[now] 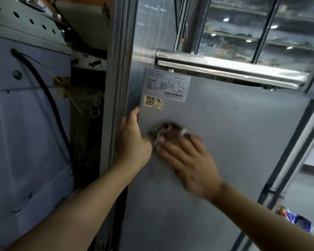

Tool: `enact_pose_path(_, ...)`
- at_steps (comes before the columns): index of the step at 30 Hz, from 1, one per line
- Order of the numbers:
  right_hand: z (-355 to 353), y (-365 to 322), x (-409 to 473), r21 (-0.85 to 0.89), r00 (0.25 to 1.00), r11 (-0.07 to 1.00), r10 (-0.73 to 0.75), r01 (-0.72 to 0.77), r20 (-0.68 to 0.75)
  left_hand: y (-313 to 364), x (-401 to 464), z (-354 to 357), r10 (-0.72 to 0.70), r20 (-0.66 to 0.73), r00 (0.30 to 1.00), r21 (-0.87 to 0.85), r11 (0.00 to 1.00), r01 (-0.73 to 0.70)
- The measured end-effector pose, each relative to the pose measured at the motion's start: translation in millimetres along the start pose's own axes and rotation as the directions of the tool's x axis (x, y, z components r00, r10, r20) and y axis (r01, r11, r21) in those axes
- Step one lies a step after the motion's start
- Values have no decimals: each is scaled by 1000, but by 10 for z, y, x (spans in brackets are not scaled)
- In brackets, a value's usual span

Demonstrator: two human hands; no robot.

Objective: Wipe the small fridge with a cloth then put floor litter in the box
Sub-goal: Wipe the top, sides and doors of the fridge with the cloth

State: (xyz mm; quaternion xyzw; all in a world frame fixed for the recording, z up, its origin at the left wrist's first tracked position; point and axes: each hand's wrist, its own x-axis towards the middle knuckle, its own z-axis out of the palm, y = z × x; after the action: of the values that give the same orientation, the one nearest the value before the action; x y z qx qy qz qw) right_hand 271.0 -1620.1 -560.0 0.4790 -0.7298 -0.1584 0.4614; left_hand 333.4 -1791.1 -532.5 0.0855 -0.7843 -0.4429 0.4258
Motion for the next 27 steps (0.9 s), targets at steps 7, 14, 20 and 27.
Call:
enact_pose_path(7,-68,193,-405,-32,989,995,-94,98,112,47,-58,104,-48,29,998,50,998,47)
enact_pose_path(14,-276,801,-157,-24,944,963,259,-270,-203,66,-122,276,-59,-49,997,62,996,62)
enact_pose_path(20,111,128,-1183,-82,995,997,19,-11,99,87,-157,303,-49,-86,995,60,997,55)
enact_pose_path(27,-302,923,-749,-84,921,930,337,-358,-197,104,-171,371,-80,-110,991,48,995,85)
